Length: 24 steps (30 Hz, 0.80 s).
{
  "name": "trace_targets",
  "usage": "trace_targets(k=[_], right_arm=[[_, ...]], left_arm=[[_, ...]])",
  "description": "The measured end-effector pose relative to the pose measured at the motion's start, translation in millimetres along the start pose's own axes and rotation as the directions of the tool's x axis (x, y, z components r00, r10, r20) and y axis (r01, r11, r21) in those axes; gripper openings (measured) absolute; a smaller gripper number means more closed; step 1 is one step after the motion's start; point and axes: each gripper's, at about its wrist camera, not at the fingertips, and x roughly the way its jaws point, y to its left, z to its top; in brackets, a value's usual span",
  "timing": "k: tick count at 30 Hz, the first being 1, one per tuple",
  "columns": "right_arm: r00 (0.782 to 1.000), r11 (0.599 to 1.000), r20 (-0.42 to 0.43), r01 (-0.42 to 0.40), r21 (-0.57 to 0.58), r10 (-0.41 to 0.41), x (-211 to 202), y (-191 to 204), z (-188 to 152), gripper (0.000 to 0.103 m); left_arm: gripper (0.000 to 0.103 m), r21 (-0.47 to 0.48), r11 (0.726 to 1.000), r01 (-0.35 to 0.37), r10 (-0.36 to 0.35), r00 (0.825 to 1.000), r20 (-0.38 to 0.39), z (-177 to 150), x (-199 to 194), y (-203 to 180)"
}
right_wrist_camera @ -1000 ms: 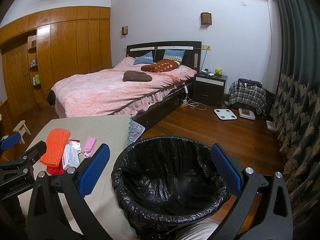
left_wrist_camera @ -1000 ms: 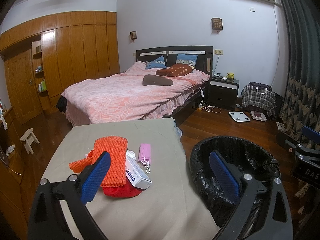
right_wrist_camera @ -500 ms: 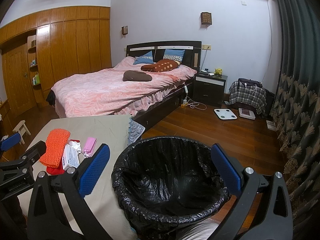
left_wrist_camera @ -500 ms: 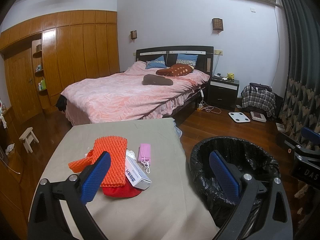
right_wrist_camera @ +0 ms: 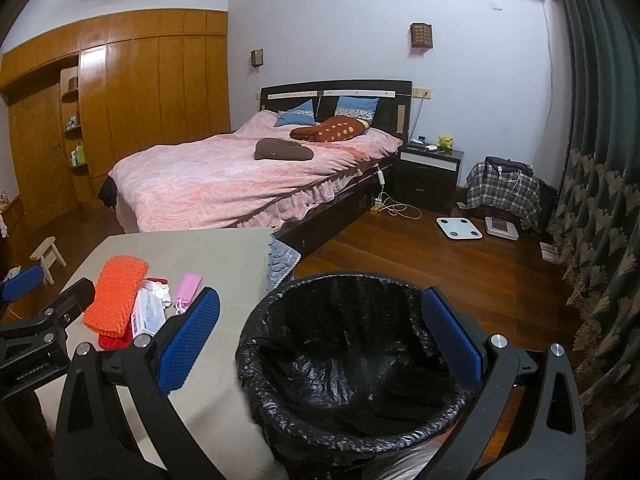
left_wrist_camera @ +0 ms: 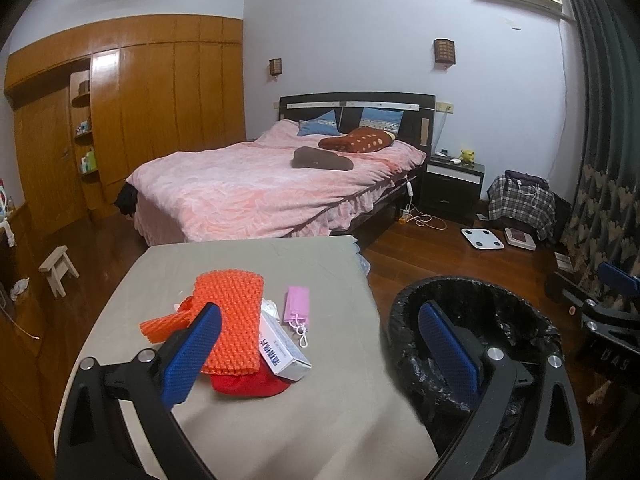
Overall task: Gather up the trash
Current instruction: 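Grasp the orange mesh sleeve with the left tool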
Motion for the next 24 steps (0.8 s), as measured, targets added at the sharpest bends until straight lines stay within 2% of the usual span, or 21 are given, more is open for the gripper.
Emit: trace_targets(k=[4, 7, 14, 18, 24], right_arm=[[1.000, 1.000, 0.000, -0.018, 0.002, 0.018, 8.3, 8.7, 3.0, 0.098], [0.999, 0.999, 0.000, -0.040, -0.005, 0.040, 19.4, 20.5, 2.0, 0.098], [0.997, 0.996, -0.012, -0.082, -0.022, 0.082, 53.9, 51.6, -6.8, 0.098], [0.994, 0.994, -0.035, -0.105, -0.019, 0.104, 71.8, 65.1, -13.7, 0.098], [0.993, 0.992, -0.061, -0.107, -0.060, 0.103, 87.0, 80.3, -20.7, 0.098]], left_arm=[[0.097, 0.002, 0.999, -0.033, 0.033, 0.999, 0.014, -1.1, 5.9, 10.1], [0.097, 0.001, 0.996, -0.084, 0.084, 0.996, 0.032, -3.5, 13.4, 25.9], [0.097, -0.029, 0.980, -0.197, 0.196, 0.980, -0.015, -20.6, 55.2, 78.6], [0.093, -0.018, 0.979, -0.204, 0.203, 0.979, -0.034, -28.9, 78.2, 92.9], [0.092, -0.026, 0.987, -0.159, 0.157, 0.985, -0.068, -37.4, 108.5, 106.9]])
